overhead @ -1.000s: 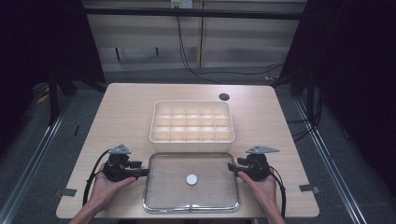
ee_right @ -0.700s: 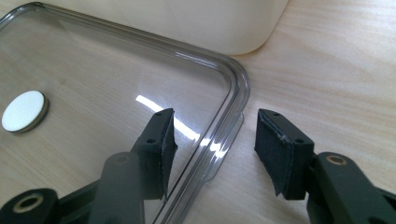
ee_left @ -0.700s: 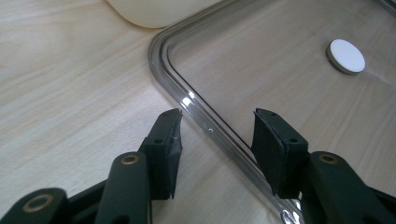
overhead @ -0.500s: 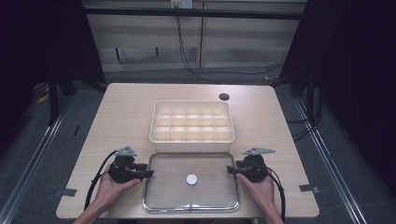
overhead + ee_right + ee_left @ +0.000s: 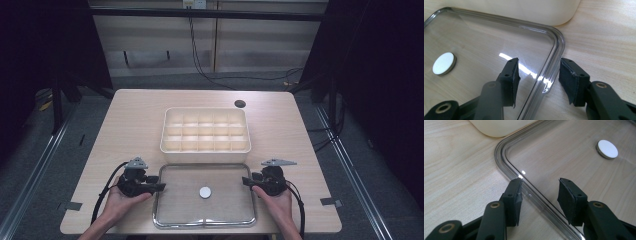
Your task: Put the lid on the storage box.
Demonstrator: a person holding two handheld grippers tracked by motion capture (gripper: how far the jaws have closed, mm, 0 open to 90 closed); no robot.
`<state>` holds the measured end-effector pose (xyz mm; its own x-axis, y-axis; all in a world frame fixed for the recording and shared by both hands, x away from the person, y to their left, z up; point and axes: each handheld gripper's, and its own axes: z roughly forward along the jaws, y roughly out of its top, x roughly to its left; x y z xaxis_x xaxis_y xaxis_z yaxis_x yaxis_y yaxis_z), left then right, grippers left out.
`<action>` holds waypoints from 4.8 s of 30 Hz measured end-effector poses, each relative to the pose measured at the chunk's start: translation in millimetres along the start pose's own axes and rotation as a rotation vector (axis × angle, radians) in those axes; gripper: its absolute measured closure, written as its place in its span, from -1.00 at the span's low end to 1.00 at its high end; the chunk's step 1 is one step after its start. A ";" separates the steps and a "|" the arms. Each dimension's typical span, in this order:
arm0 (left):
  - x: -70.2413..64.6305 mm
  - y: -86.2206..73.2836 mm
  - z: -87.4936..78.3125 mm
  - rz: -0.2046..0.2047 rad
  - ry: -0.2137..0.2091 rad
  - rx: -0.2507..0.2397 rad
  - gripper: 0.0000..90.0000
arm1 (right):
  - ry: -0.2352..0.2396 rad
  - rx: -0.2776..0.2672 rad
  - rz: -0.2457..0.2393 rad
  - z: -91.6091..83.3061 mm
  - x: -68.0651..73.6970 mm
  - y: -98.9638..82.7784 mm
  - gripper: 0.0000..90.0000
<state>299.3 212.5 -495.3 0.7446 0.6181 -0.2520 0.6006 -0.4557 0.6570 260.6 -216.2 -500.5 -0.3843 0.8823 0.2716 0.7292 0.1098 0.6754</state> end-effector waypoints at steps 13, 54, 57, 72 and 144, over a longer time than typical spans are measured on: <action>-2.0 0.4 0.3 0.009 0.002 0.006 0.13 | 0.157 -0.078 0.273 -4.9 -22.4 -6.6 0.28; 0.6 -2.8 0.4 -0.041 -0.050 -0.020 0.14 | 0.394 -0.104 0.260 -12.8 -25.9 -1.4 0.49; 0.9 -2.7 0.3 -0.036 -0.052 -0.017 0.14 | 0.423 -0.117 0.275 -14.7 -26.8 -0.4 0.56; 5.4 -3.7 -0.1 -0.091 -0.078 -0.045 -0.23 | 0.438 -0.171 0.254 -20.1 -25.3 3.8 0.64; -2.5 18.1 -36.4 -0.090 -0.163 -0.198 0.33 | 0.301 -0.241 0.195 -34.4 -4.2 18.8 0.53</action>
<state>297.7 226.1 -456.9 0.7378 0.5314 -0.4163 0.6096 -0.2597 0.7490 256.4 -233.6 -465.3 -0.4268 0.6991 0.5737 0.6653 -0.1869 0.7228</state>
